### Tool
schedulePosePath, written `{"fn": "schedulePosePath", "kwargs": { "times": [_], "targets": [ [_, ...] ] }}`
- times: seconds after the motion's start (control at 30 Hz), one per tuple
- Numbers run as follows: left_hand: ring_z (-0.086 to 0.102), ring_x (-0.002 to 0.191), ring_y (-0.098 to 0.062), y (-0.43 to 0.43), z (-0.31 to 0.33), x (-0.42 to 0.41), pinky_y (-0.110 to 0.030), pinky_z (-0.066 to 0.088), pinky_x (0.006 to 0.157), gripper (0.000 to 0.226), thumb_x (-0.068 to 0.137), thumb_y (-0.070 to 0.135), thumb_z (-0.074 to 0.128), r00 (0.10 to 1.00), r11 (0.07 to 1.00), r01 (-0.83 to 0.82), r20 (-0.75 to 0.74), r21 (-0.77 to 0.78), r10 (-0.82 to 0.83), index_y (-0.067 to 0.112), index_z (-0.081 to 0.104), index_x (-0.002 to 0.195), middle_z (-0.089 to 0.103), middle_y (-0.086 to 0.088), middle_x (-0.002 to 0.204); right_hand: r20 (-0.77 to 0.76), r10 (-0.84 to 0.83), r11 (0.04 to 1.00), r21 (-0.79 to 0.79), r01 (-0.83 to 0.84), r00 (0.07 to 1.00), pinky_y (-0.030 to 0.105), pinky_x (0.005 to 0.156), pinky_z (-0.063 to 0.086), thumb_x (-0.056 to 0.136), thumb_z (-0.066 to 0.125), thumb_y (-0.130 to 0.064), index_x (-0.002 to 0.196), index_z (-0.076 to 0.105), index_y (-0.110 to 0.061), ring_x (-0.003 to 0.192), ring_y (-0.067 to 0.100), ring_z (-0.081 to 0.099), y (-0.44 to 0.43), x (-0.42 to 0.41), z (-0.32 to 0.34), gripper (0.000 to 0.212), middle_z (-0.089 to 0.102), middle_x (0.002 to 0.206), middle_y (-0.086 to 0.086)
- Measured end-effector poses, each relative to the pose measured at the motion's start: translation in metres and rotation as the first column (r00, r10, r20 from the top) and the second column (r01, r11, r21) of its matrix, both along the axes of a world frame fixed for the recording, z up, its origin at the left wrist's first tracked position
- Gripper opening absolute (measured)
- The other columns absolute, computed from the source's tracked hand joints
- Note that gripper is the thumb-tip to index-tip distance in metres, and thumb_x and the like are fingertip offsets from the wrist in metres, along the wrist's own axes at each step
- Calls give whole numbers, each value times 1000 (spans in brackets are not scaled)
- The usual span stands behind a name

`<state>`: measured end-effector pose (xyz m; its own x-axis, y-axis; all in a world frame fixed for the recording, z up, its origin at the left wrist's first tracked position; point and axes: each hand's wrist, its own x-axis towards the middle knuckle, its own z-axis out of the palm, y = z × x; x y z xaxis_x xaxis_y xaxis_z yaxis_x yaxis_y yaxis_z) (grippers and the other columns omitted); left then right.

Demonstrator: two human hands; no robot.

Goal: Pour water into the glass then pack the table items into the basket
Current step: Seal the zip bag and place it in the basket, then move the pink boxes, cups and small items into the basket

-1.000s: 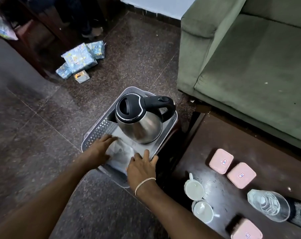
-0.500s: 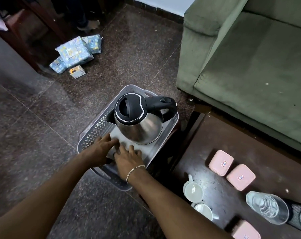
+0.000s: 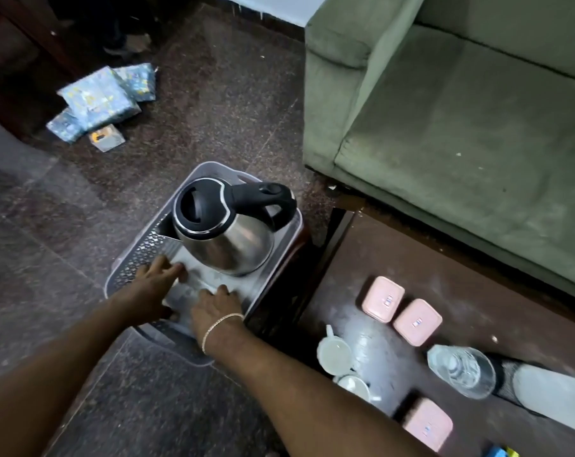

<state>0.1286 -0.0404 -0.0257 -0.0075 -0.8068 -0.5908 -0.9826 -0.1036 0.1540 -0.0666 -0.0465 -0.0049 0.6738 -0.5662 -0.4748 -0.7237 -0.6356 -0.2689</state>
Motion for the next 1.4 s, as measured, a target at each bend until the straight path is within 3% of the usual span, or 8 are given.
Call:
{"fn": "schedulePosePath", "kwargs": {
  "times": [0.27, 0.43, 0.53, 0.73, 0.83, 1.0, 1.2, 1.4],
  "targets": [
    [56, 89, -45, 14, 23, -26, -56, 49, 77, 83, 48, 26, 105, 1000, 947, 14, 24, -320, -7, 12, 61, 117, 51, -18, 106, 267, 29, 983, -182, 21, 963, 35, 78, 55, 93, 31, -15, 106, 72, -16, 99, 28, 61, 21, -33, 15, 43, 64, 106, 2],
    [55, 89, -30, 34, 54, -64, -44, 48, 73, 74, 60, 35, 96, 996, 875, -55, -86, -481, 15, 15, 58, 120, 46, -3, 109, 540, -43, 965, -196, 176, 840, 30, 72, 39, 78, 60, -18, 80, 67, -15, 80, 21, 45, 42, -93, 41, 8, 59, 89, 3],
    [57, 87, -25, 43, 72, -98, -46, 55, 72, 68, 67, 41, 86, 982, 868, -80, -188, -490, -16, 19, 56, 123, 43, 5, 111, 577, -182, 958, -77, 275, 796, 39, 80, 42, 88, 56, -15, 89, 64, -10, 86, 28, 46, 49, -142, 50, 8, 57, 99, 10],
    [57, 103, -22, 33, 84, -182, -39, 54, 85, 64, 80, 51, 81, 945, 883, -8, -292, -469, -146, 20, 55, 129, 46, 6, 121, 600, -327, 824, -196, 531, 730, 36, 81, 46, 91, 62, -15, 88, 68, -14, 84, 24, 51, 45, -250, 55, 7, 61, 91, 4],
    [55, 111, -21, 14, 80, -233, -31, 47, 91, 70, 75, 45, 84, 926, 893, 59, -309, -447, -215, 17, 54, 132, 49, 1, 124, 517, -484, 740, -188, 645, 706, 40, 77, 53, 90, 67, -22, 96, 69, -13, 85, 27, 59, 33, -303, 46, 10, 62, 96, 5],
    [51, 126, -30, -19, 55, -311, -43, 46, 105, 83, 77, 40, 88, 889, 900, 237, -292, -366, -353, 14, 47, 144, 47, -4, 136, 241, -638, 693, -236, 682, 732, 43, 80, 50, 81, 75, -33, 105, 70, -11, 91, 34, 63, 3, -365, 20, 33, 63, 101, 9],
    [52, 119, -30, -55, 19, -375, -44, 48, 100, 92, 70, 34, 90, 836, 829, 470, -149, -301, -528, 13, 42, 145, 47, -4, 139, -11, -668, 718, -273, 640, 744, 45, 93, 35, 69, 78, -49, 108, 67, -13, 100, 31, 62, -16, -391, -23, 55, 60, 108, 7],
    [35, 145, -30, -77, -18, -395, -46, 46, 110, 117, 72, 37, 89, 821, 811, 561, -16, -169, -571, 9, 18, 161, 26, -8, 163, -140, -646, 752, -284, 595, 750, 52, 103, 20, 63, 75, -68, 139, 48, -4, 120, 32, 51, -24, -387, -52, 103, 55, 126, 10]
  ]
}}
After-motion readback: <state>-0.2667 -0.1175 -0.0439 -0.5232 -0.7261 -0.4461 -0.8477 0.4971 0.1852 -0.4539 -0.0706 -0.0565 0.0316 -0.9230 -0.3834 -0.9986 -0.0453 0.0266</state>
